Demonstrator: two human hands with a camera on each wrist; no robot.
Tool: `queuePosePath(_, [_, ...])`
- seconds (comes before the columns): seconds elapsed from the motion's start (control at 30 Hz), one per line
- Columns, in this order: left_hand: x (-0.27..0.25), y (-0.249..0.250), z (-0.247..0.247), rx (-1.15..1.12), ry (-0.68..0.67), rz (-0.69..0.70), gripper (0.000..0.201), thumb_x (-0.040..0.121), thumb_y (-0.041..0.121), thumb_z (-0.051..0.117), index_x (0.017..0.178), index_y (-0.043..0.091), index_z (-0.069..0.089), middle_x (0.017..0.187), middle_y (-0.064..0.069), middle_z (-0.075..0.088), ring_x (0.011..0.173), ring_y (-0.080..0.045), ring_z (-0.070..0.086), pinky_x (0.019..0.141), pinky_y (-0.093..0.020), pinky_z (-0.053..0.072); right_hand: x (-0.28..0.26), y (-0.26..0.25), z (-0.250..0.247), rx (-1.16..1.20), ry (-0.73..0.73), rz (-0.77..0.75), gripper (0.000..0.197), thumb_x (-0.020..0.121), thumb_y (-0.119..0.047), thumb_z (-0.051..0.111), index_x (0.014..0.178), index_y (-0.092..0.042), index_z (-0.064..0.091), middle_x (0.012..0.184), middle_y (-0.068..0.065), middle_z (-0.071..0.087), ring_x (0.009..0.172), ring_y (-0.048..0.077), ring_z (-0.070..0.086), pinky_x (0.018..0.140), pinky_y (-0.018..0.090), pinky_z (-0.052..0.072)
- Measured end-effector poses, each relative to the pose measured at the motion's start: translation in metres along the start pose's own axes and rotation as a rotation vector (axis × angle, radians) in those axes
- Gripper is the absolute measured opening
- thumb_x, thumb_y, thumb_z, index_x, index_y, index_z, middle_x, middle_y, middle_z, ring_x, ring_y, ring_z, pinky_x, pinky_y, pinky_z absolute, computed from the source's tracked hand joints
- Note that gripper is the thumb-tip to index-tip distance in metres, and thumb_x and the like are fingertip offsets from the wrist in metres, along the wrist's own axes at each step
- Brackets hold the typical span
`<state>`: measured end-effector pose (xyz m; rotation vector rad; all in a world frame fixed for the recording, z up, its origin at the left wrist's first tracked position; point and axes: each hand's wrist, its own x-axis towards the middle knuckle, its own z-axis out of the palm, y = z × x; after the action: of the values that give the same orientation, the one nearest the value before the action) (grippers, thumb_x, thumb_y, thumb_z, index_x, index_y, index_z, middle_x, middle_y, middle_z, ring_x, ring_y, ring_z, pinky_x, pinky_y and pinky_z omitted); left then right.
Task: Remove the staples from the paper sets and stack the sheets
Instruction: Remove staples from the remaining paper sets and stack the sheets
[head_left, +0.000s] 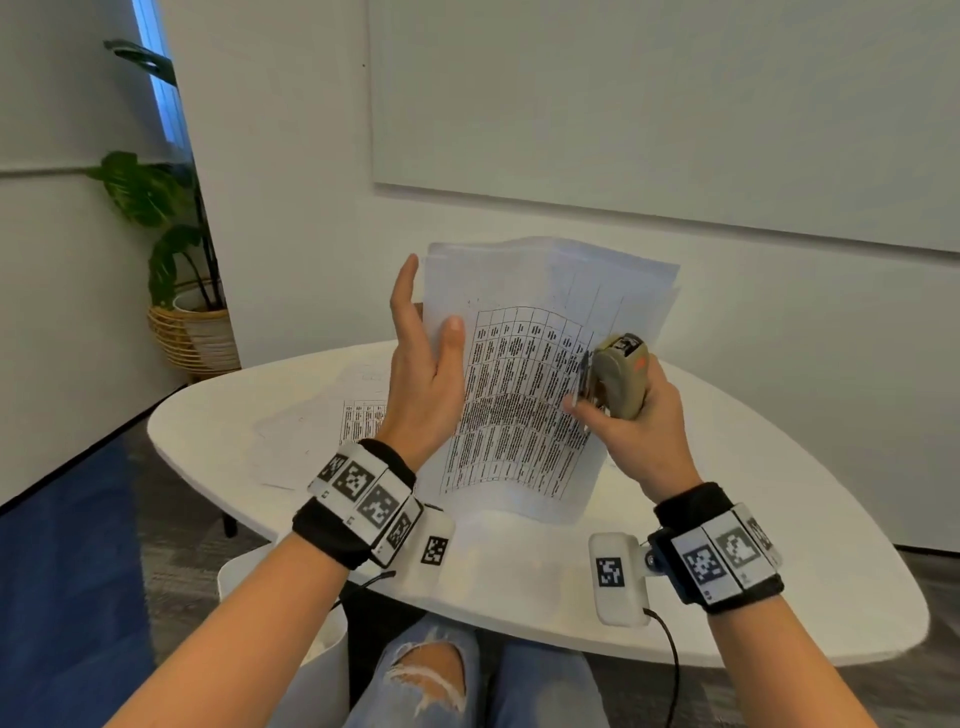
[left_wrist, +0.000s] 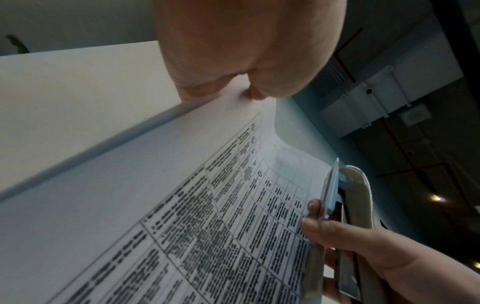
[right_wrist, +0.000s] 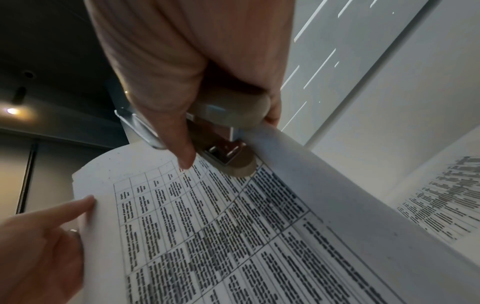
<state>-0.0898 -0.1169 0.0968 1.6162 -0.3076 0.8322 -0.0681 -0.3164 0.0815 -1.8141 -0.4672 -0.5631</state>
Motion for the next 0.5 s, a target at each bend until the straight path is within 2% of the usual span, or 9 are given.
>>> queuePosePath(0.07, [0.003,-0.004,-0.003,-0.012,0.09,0.036,0.045,0.104,0.018,0.032,0.146,0.021,0.018,0.096,0.013,0.052,0.076,0.008,0.056,0.072,-0.01,0.045,0.002,0.003,-0.001,0.016,0.04,0.011,0.042,0.069,-0.016,0.083,0.092,-0.038,0.057,0.102,0.015,0.061,0.09,0.025,0.061,0.076,0.035,0.054])
queuePosePath(0.1, [0.005,-0.006,-0.006,-0.017,0.124,0.036,0.037,0.103,0.02,0.033,0.14,0.022,0.031,0.092,0.012,0.054,0.075,0.006,0.055,0.073,-0.016,0.047,0.003,0.005,-0.003,0.044,0.062,0.035,0.041,0.07,-0.015,0.083,0.098,-0.034,0.058,0.098,0.01,0.064,0.087,0.02,0.063,0.073,0.033,0.054])
queuePosePath(0.17, [0.009,-0.011,-0.01,-0.022,0.145,0.004,0.02,0.102,0.023,0.037,0.113,0.023,0.054,0.086,0.013,0.057,0.075,-0.001,0.053,0.074,-0.027,0.047,0.004,0.007,-0.004,0.099,0.107,0.091,0.037,0.071,-0.012,0.081,0.102,-0.017,0.062,0.087,0.0,0.067,0.075,0.005,0.063,0.067,0.028,0.052])
queuePosePath(0.2, [0.01,-0.013,-0.012,-0.022,0.146,-0.019,0.019,0.102,0.024,0.039,0.099,0.025,0.058,0.082,0.01,0.057,0.073,-0.005,0.051,0.072,-0.031,0.045,0.005,0.009,-0.005,0.107,0.129,0.109,0.033,0.071,-0.012,0.081,0.099,-0.015,0.062,0.085,-0.003,0.066,0.072,0.004,0.062,0.067,0.027,0.052])
queuePosePath(0.27, [0.011,-0.014,-0.015,-0.038,0.151,-0.06,0.022,0.101,0.027,0.041,0.086,0.026,0.058,0.079,0.003,0.056,0.073,-0.011,0.049,0.07,-0.033,0.043,0.005,0.013,-0.008,0.117,0.159,0.127,0.029,0.071,-0.011,0.081,0.093,-0.019,0.063,0.085,-0.004,0.067,0.077,0.01,0.062,0.073,0.03,0.054])
queuePosePath(0.37, [0.013,-0.014,-0.016,-0.087,0.16,-0.113,0.024,0.101,0.027,0.043,0.083,0.026,0.059,0.08,0.005,0.058,0.075,-0.011,0.051,0.072,-0.034,0.044,0.005,0.016,-0.01,0.136,0.173,0.125,0.03,0.071,-0.011,0.081,0.093,-0.022,0.064,0.089,-0.003,0.069,0.082,0.014,0.064,0.077,0.028,0.055])
queuePosePath(0.5, [0.013,-0.011,-0.013,-0.124,0.195,-0.143,0.027,0.101,0.025,0.043,0.079,0.025,0.059,0.077,0.007,0.058,0.072,-0.01,0.051,0.071,-0.033,0.044,0.003,0.016,-0.009,0.128,0.186,0.087,0.031,0.071,-0.012,0.081,0.086,-0.032,0.063,0.085,-0.011,0.068,0.075,0.001,0.062,0.072,0.017,0.053])
